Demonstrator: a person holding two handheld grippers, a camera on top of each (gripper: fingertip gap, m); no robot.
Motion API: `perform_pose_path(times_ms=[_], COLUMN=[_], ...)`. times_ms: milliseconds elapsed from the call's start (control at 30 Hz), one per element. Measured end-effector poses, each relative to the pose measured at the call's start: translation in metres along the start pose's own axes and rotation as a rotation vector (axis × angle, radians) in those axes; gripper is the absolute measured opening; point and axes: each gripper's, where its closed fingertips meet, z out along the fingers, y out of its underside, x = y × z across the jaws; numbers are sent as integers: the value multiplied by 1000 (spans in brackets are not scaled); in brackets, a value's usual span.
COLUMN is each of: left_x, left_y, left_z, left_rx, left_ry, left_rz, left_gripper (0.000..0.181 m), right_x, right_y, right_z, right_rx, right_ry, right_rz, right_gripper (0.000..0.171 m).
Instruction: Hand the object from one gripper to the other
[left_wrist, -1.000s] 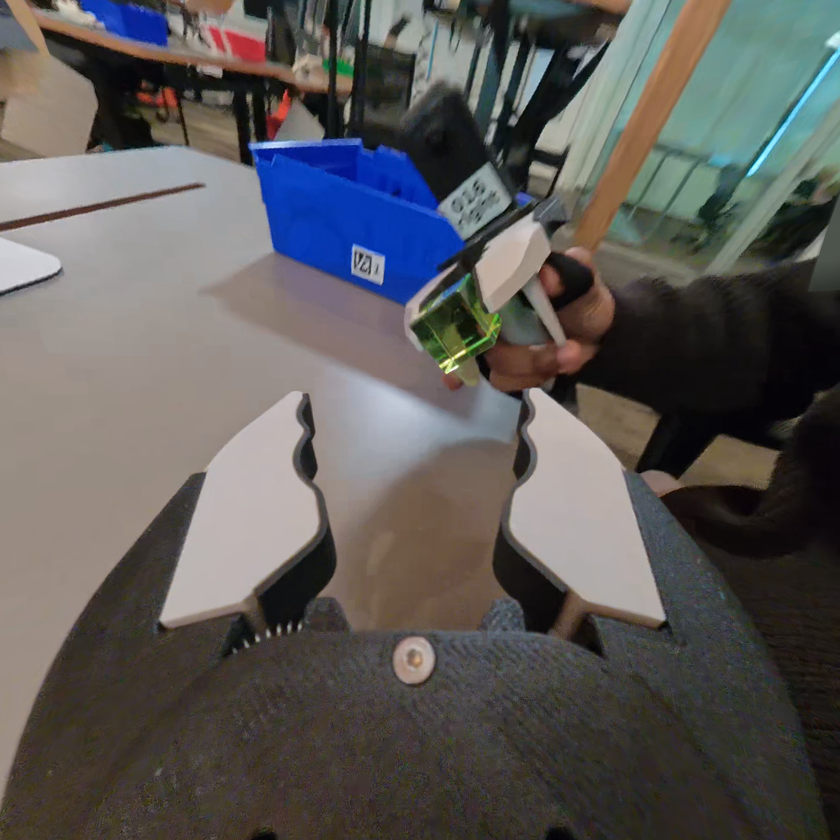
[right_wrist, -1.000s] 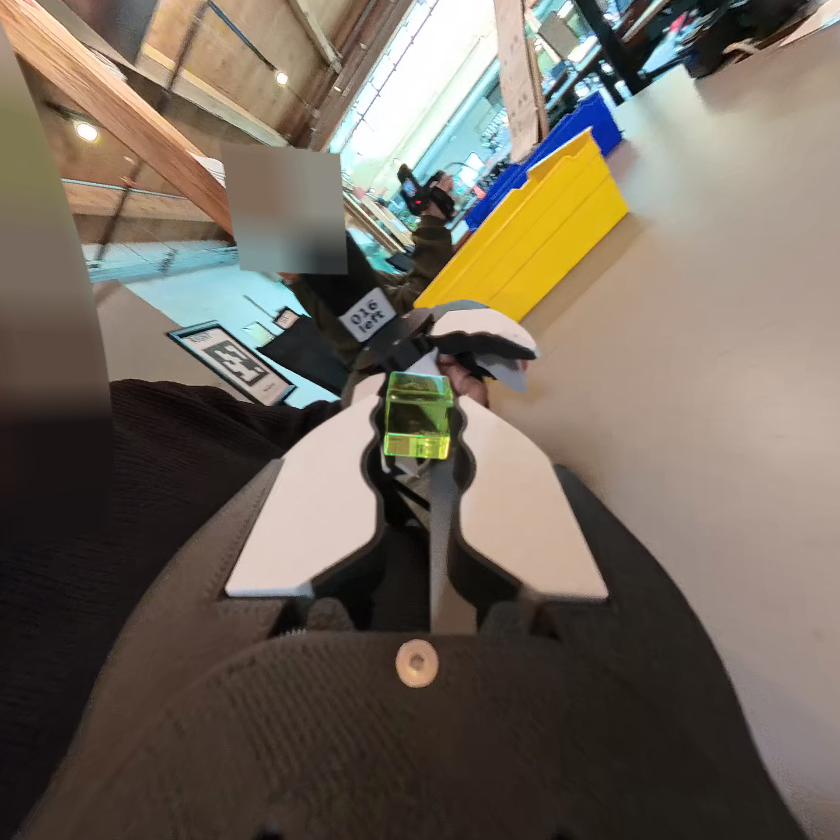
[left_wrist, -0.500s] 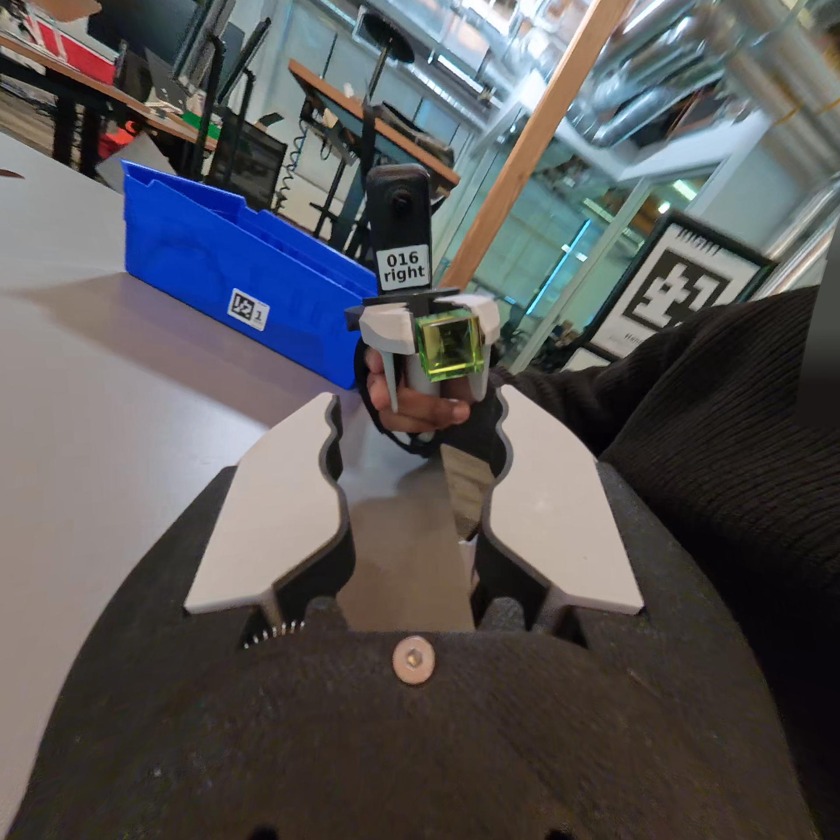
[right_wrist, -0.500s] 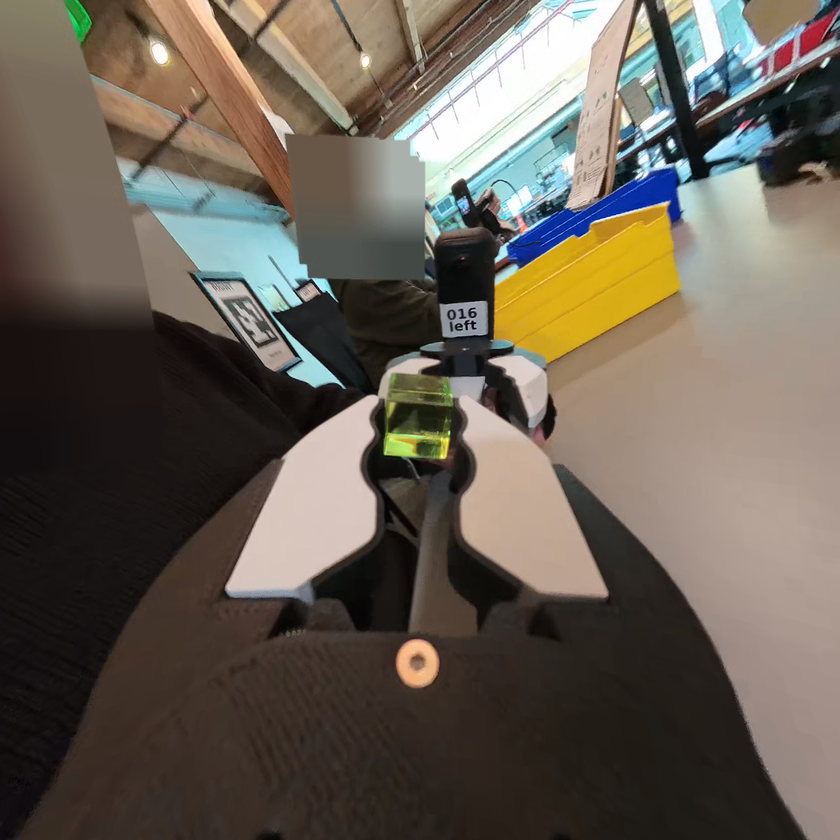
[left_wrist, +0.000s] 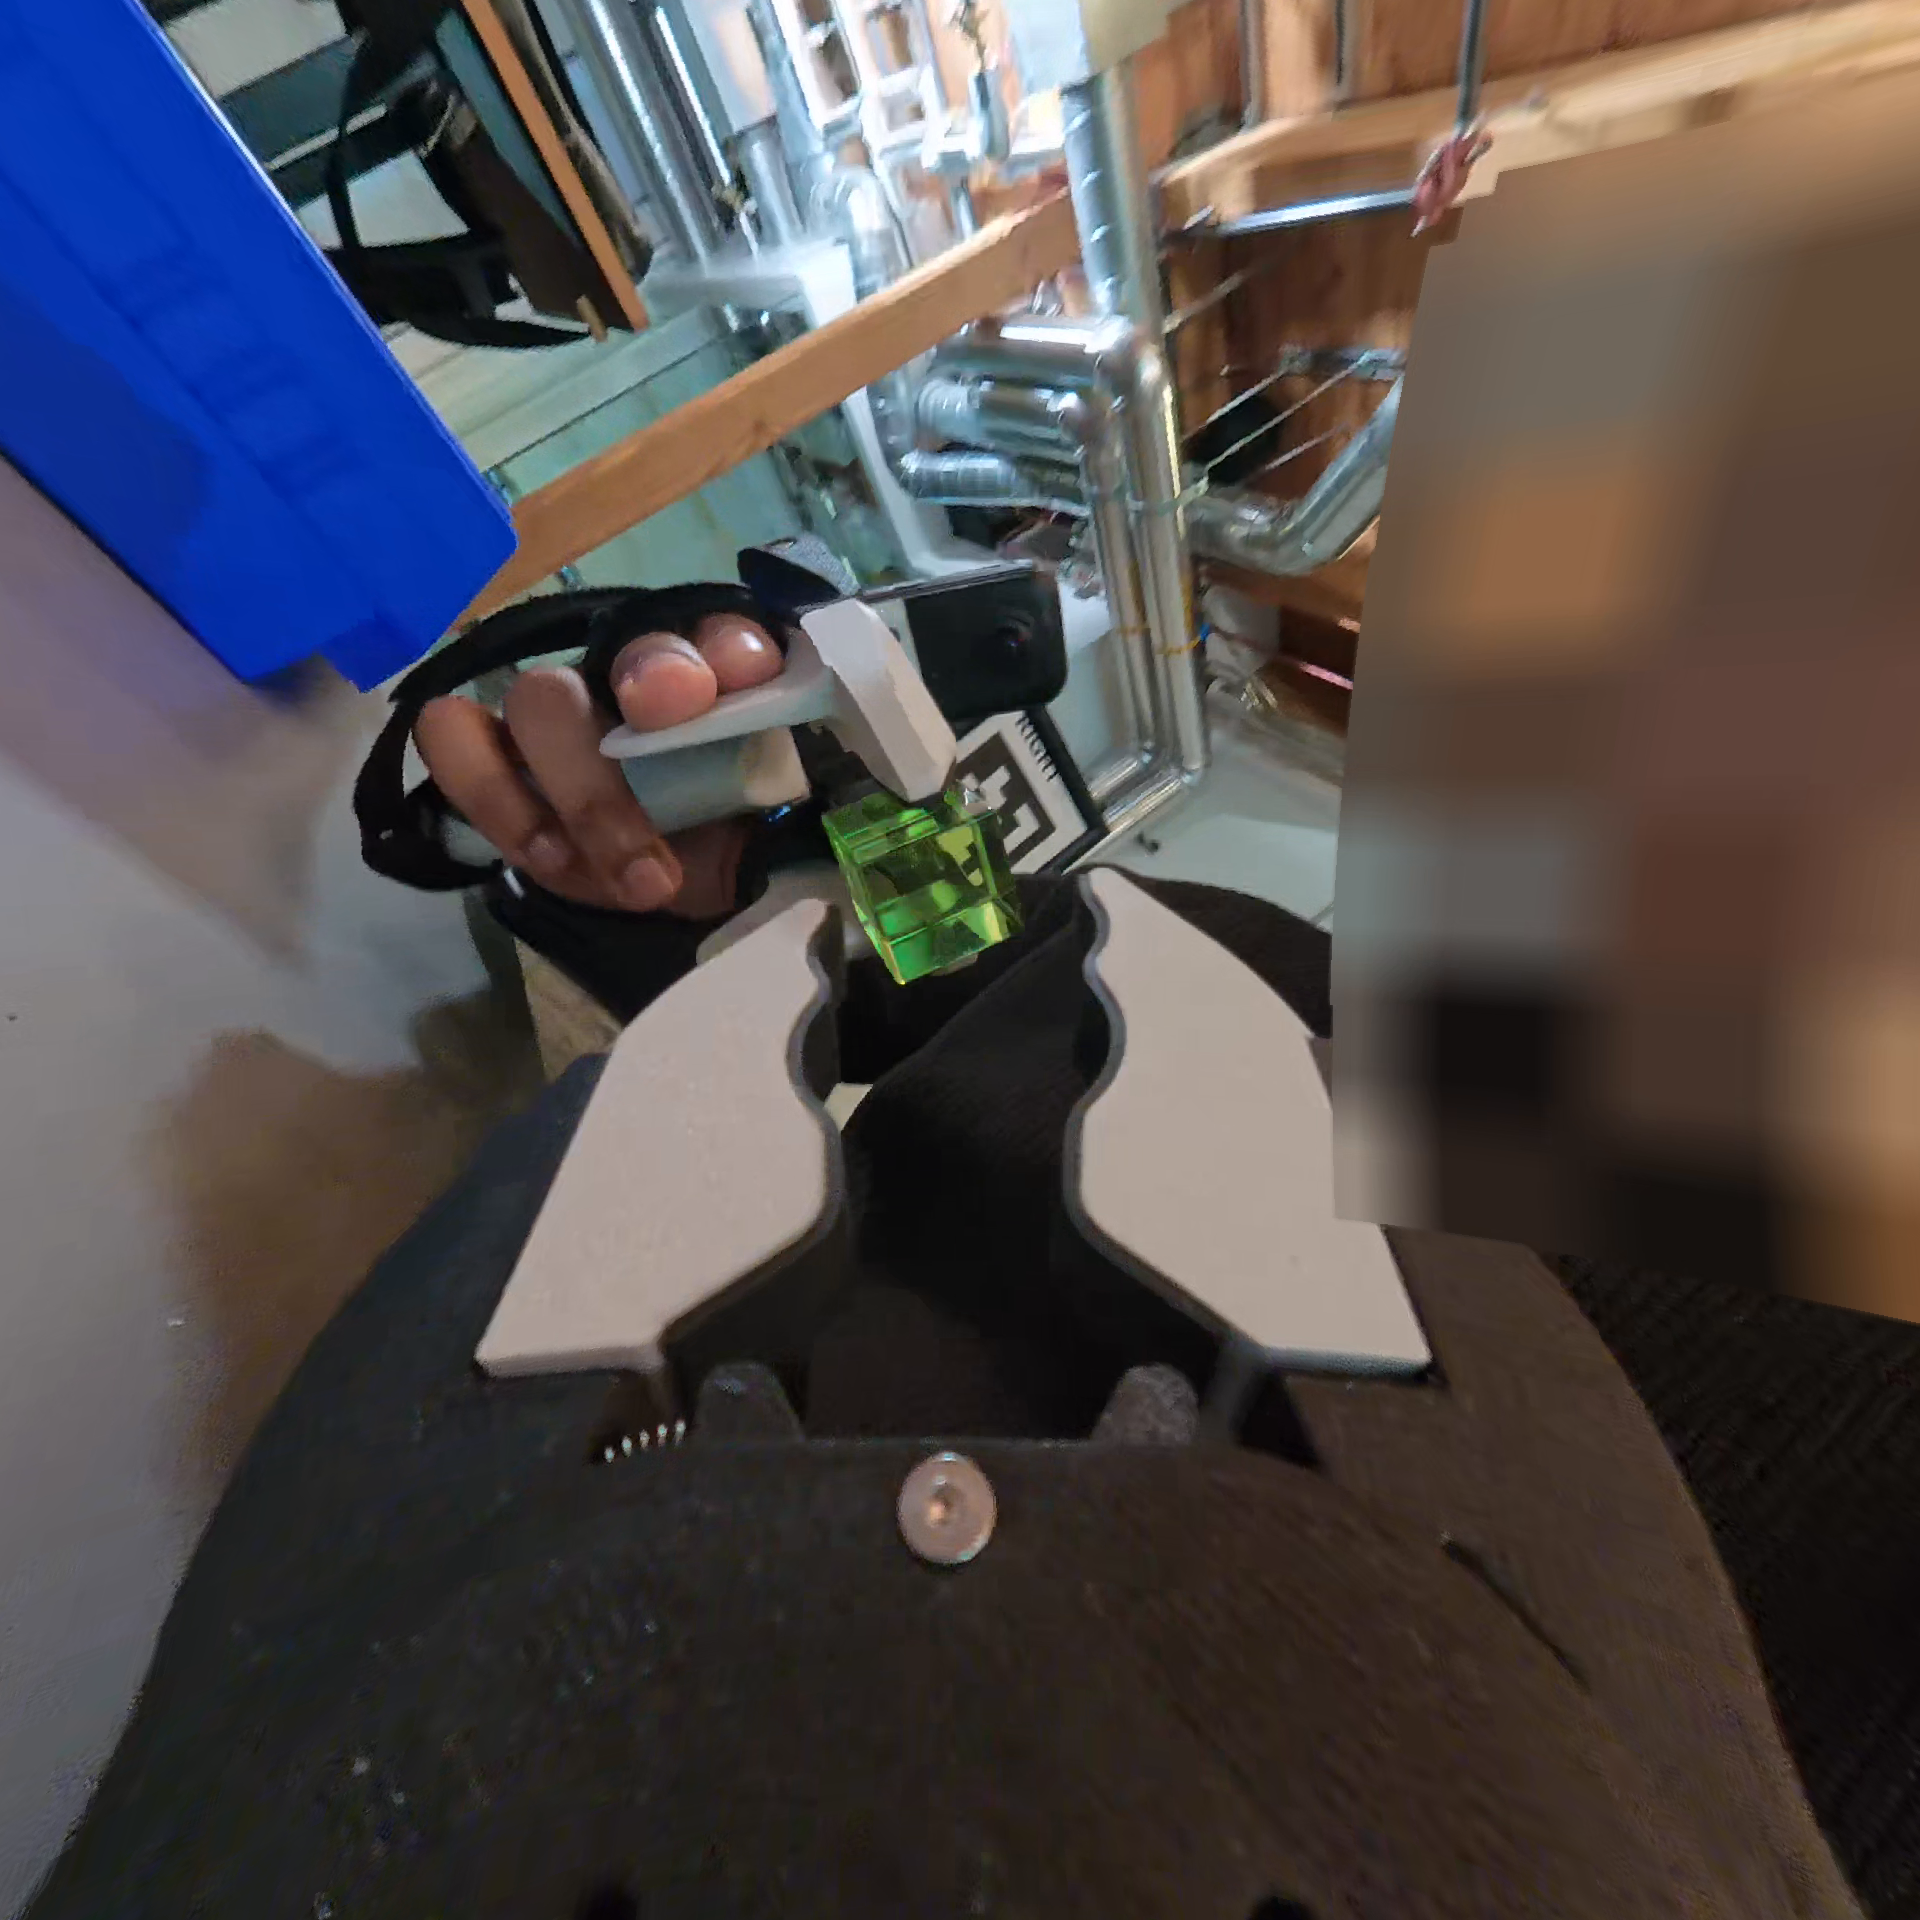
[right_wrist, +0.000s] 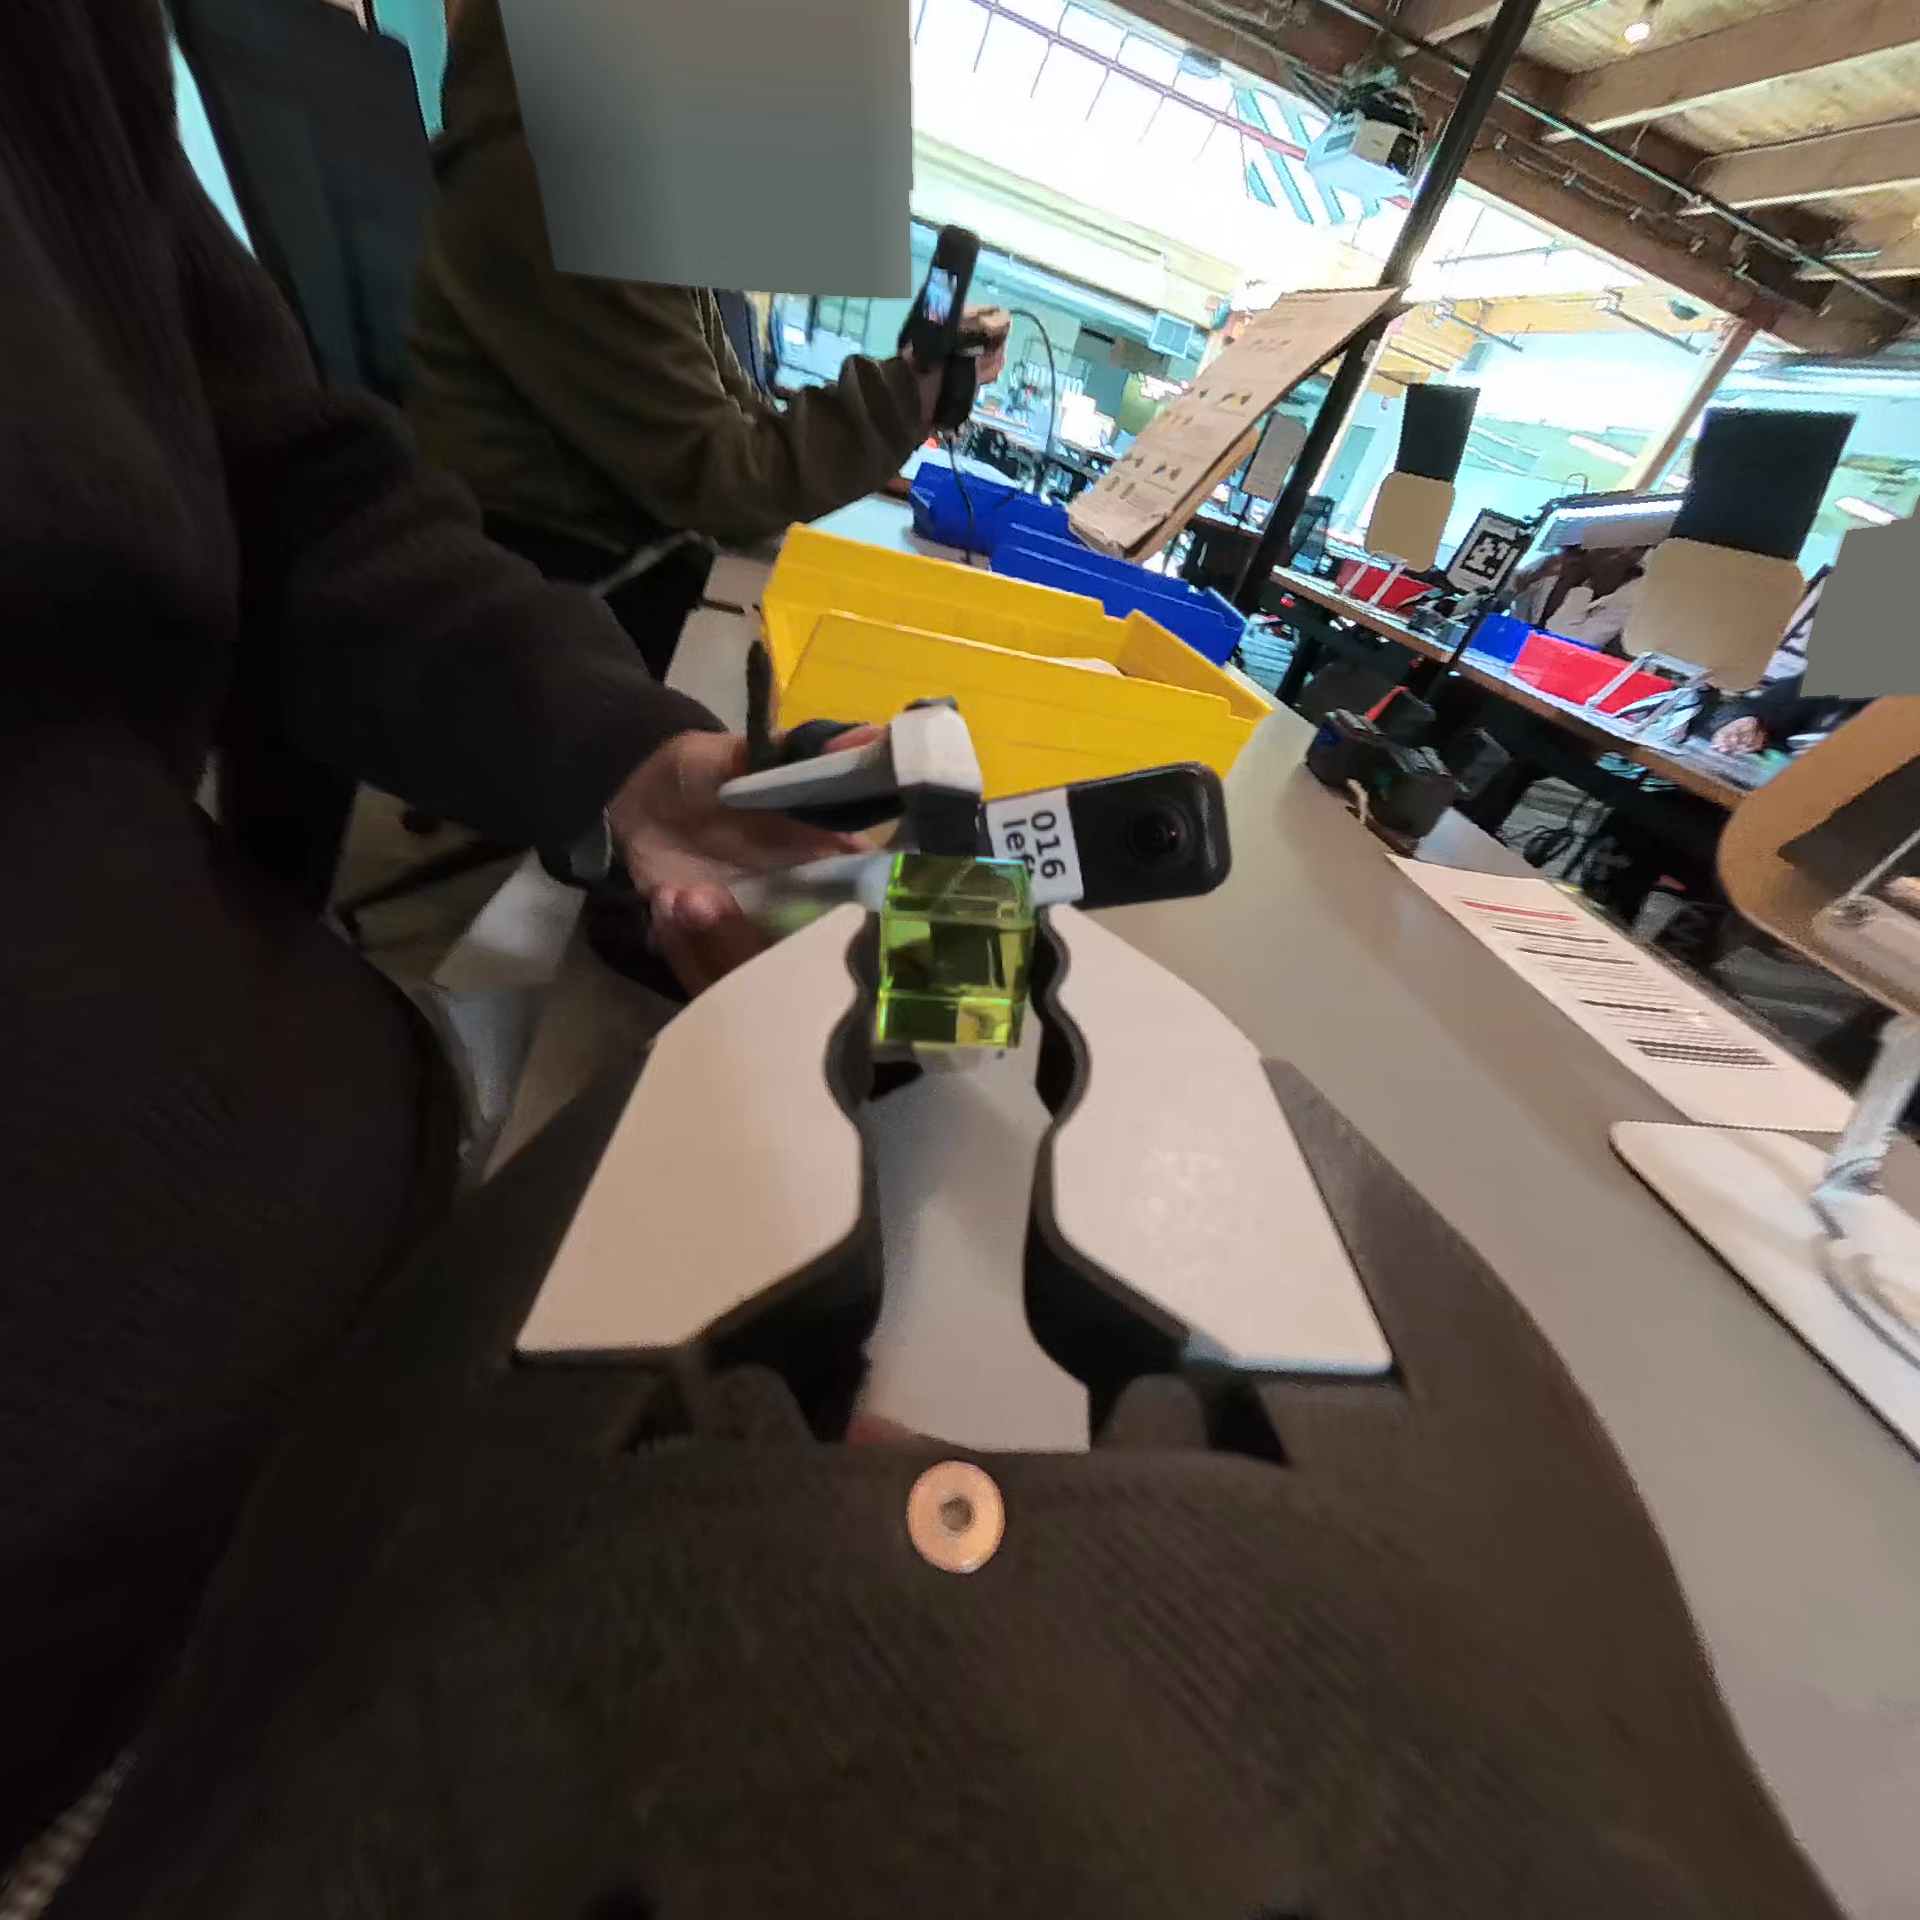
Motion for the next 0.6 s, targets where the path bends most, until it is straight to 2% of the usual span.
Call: perform_pose_path(times_ms=[133,367,600], left_x=[-4,-10,-9], left_y=[3,-1,-27], left_z=[-1,-5,-23], left_rx=[-28,-29,125], left_ry=[-43,-138,-196], left_rz=[21,90,147], left_gripper=[33,32,31], right_x=[-2,3,14], right_y=[2,9,21], right_z=[1,1,5], right_rx=[-27,-77,-146], right_ry=[9,48,133], right_rz=[-57,-122,-145], right_gripper=[28,28,63])
